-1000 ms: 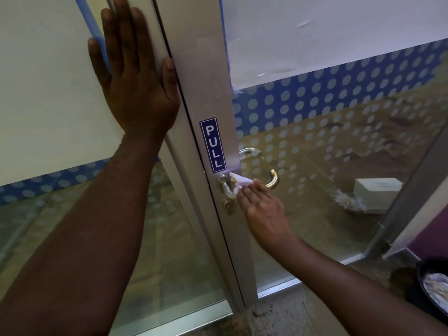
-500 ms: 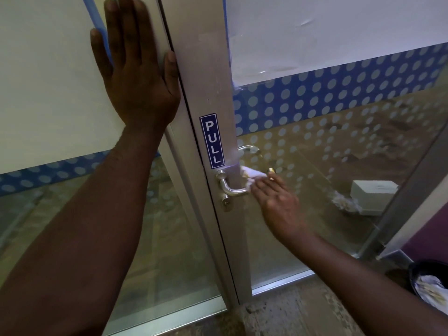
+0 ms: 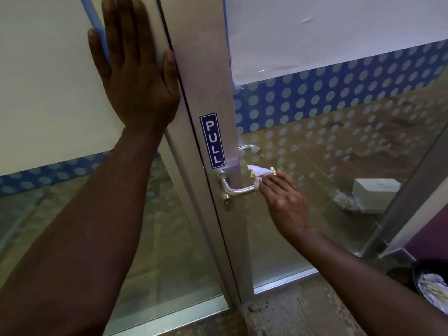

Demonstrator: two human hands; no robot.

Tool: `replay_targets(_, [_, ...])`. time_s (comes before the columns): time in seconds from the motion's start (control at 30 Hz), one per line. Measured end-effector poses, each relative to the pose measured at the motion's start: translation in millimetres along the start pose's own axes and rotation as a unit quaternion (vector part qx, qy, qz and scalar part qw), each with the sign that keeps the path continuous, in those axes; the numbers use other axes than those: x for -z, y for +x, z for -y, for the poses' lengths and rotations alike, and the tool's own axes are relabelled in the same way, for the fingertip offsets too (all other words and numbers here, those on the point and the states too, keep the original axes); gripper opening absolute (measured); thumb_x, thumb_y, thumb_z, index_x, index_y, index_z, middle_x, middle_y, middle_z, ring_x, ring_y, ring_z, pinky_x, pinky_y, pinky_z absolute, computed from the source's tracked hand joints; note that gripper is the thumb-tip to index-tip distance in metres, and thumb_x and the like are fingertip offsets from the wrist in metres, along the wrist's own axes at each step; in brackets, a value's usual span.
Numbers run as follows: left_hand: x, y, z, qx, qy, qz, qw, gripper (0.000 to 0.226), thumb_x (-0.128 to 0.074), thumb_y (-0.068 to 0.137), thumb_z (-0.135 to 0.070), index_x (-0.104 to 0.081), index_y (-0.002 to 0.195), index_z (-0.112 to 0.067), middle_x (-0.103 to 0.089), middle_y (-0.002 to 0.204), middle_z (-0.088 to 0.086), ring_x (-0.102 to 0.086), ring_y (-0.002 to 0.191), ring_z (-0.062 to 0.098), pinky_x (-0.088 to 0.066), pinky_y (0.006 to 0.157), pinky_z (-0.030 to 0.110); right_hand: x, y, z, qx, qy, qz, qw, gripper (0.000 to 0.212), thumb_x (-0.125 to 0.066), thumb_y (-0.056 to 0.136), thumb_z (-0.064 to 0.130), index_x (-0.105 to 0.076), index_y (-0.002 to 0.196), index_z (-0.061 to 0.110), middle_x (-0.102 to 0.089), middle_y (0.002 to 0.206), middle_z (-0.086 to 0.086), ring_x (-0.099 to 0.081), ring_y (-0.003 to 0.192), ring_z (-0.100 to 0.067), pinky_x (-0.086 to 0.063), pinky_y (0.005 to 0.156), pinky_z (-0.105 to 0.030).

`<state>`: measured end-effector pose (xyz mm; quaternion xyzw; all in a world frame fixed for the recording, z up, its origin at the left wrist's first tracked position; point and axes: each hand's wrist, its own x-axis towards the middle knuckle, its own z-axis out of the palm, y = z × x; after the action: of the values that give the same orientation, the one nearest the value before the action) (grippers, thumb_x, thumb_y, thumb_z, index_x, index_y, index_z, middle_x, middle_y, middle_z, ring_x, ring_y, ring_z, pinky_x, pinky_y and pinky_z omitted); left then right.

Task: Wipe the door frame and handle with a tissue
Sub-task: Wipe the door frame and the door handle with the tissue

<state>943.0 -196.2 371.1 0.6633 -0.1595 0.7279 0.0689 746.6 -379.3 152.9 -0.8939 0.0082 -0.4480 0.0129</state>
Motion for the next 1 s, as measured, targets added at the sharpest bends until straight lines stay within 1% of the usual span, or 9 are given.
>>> replay_targets(0.13, [-1.5,-0.9,1.1,0.004,0.001,0.01,1.0,0.059,-0.033,0.109,-0.043,-0.039,0.151,-0.003,-0.043,0.155,0.02,-0.039,0.144,0.037,0.016,0.121,0.027,-13.0,7.1,32.2,0.042,0.027,0.008,0.999,0.025,-0.064,0.082,-0.001,-0.072,0.106,0.002,-0.074,0.103,-0.012,-0.069,0.098,-0.024,-0.034,0.107,-0.032])
replay_targets(0.23, [-1.1,-1.2,1.6,-0.002,-0.006,0.011,1.0,0.059,-0.032,0.109,-0.042,-0.038,0.151,-0.002,-0.042,0.155,0.021,-0.037,0.144,0.038,0.016,0.121,0.028,-17.4,6.2,45.3,0.079,0.061,0.006,0.995,0.024,-0.055,0.087,0.001,-0.074,0.101,0.005,-0.074,0.101,-0.009,-0.069,0.096,-0.022,-0.042,0.104,-0.034])
replay_targets(0.33, [-0.9,-1.5,1.3,-0.008,-0.01,0.013,1.0,0.059,-0.03,0.109,-0.043,-0.036,0.152,-0.003,-0.04,0.155,0.022,-0.035,0.145,0.038,0.014,0.121,0.029,-13.5,-7.1,23.7,0.046,0.058,-0.013,0.997,0.024,-0.054,0.089,0.005,-0.075,0.1,0.006,-0.074,0.102,-0.009,-0.069,0.098,-0.023,-0.04,0.105,-0.034])
replay_targets(0.43, [-1.8,-1.6,1.1,-0.01,-0.015,0.005,1.0,0.059,-0.032,0.108,-0.042,-0.035,0.153,-0.004,-0.04,0.156,0.022,-0.034,0.145,0.038,0.013,0.122,0.031,-12.0,-24.2,3.3,0.002,0.034,-0.01,0.999,0.03,-0.059,0.088,0.003,-0.069,0.115,0.009,-0.069,0.118,-0.009,-0.063,0.113,-0.024,-0.034,0.111,-0.033])
replay_targets(0.5, [-3.4,-0.7,2.2,-0.011,-0.01,-0.003,1.0,0.058,-0.033,0.108,-0.042,-0.035,0.152,-0.004,-0.041,0.155,0.022,-0.035,0.145,0.038,0.012,0.122,0.031,-16.6,-23.5,8.1,0.01,0.027,0.018,0.999,0.039,-0.062,0.084,0.0,-0.064,0.123,0.008,-0.065,0.125,-0.011,-0.059,0.12,-0.024,-0.031,0.113,-0.034])
replay_targets(0.63, [-4.4,-0.7,1.1,-0.011,-0.016,-0.004,1.0,0.058,-0.033,0.108,-0.042,-0.034,0.152,-0.004,-0.041,0.155,0.022,-0.035,0.144,0.037,0.012,0.123,0.031,-16.5,-13.6,-2.7,0.017,0.016,0.037,0.999,0.046,-0.063,0.081,-0.005,-0.06,0.126,0.006,-0.064,0.126,-0.014,-0.059,0.12,-0.025,-0.025,0.115,-0.032])
replay_targets(0.77, [-5.9,-0.8,1.0,-0.007,-0.018,-0.007,1.0,0.058,-0.033,0.108,-0.043,-0.034,0.152,-0.005,-0.041,0.155,0.022,-0.034,0.144,0.036,0.013,0.122,0.031,-11.8,-11.4,-10.8,-0.063,0.027,0.029,0.997,0.042,-0.065,0.084,-0.004,-0.062,0.124,0.009,-0.065,0.125,-0.01,-0.057,0.123,-0.022,-0.028,0.114,-0.034])
replay_targets(0.9, [-5.0,-0.1,1.0,-0.009,-0.018,-0.006,1.0,0.058,-0.033,0.108,-0.042,-0.034,0.152,-0.004,-0.042,0.154,0.022,-0.033,0.144,0.036,0.012,0.122,0.031,-14.9,-16.1,-3.4,-0.017,0.043,0.036,0.998,0.051,-0.063,0.08,-0.009,-0.059,0.128,0.007,-0.063,0.129,-0.011,-0.056,0.124,-0.023,-0.03,0.114,-0.035])
replay_targets(1.0, [-4.6,-1.1,0.5,-0.005,-0.019,-0.005,1.0,0.058,-0.033,0.108,-0.042,-0.036,0.152,-0.004,-0.042,0.154,0.022,-0.034,0.144,0.036,0.013,0.122,0.031,-10.0,-13.7,-18.6,-0.058,0.044,0.024,0.997,0.049,-0.065,0.081,-0.01,-0.061,0.127,0.008,-0.063,0.128,-0.011,-0.056,0.125,-0.022,-0.033,0.112,-0.037])
